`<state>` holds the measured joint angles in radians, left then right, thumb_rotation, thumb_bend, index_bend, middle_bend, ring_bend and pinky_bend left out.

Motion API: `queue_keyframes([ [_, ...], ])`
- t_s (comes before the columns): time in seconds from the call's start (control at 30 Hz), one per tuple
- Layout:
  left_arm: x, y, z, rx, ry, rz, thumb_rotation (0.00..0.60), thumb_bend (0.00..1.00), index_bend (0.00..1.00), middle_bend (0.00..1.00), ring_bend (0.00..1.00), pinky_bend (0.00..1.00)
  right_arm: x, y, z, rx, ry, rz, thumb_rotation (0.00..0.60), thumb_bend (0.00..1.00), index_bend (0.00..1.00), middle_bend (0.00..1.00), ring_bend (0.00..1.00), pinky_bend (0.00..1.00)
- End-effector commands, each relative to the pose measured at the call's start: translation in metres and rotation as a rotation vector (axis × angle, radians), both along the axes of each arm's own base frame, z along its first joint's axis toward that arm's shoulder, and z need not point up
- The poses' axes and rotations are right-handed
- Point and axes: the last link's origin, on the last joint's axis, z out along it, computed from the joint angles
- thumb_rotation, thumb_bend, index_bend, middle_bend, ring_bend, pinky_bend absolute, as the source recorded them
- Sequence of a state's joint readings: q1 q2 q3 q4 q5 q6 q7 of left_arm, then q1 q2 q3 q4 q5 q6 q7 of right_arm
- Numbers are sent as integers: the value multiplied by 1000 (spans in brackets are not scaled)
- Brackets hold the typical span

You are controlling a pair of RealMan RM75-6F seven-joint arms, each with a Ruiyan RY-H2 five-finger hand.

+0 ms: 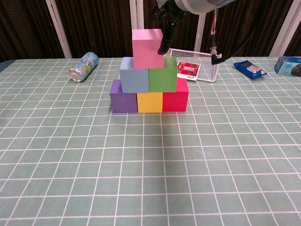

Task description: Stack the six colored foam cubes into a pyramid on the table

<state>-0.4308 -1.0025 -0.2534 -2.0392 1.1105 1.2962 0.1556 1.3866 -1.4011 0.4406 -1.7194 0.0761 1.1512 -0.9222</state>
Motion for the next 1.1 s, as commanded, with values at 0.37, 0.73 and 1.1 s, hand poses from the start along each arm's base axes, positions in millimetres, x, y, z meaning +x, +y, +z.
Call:
queue_keyframes([
  [0.37,-7,-6,0,19,36,-2,600,63,0,0,0,23,-145,66,101,-207,-44,-98,600,268,0,0,0,0],
  [0.73,-69,-47,-16,44,98,95,600,62,0,0,0,23,-292,149,125,-372,-140,-174,600,268,0,0,0,0],
  [1.1,-106,-89,-11,105,138,99,600,62,0,0,0,12,-333,203,119,-423,-79,-78,600,267,0,0,0,0],
])
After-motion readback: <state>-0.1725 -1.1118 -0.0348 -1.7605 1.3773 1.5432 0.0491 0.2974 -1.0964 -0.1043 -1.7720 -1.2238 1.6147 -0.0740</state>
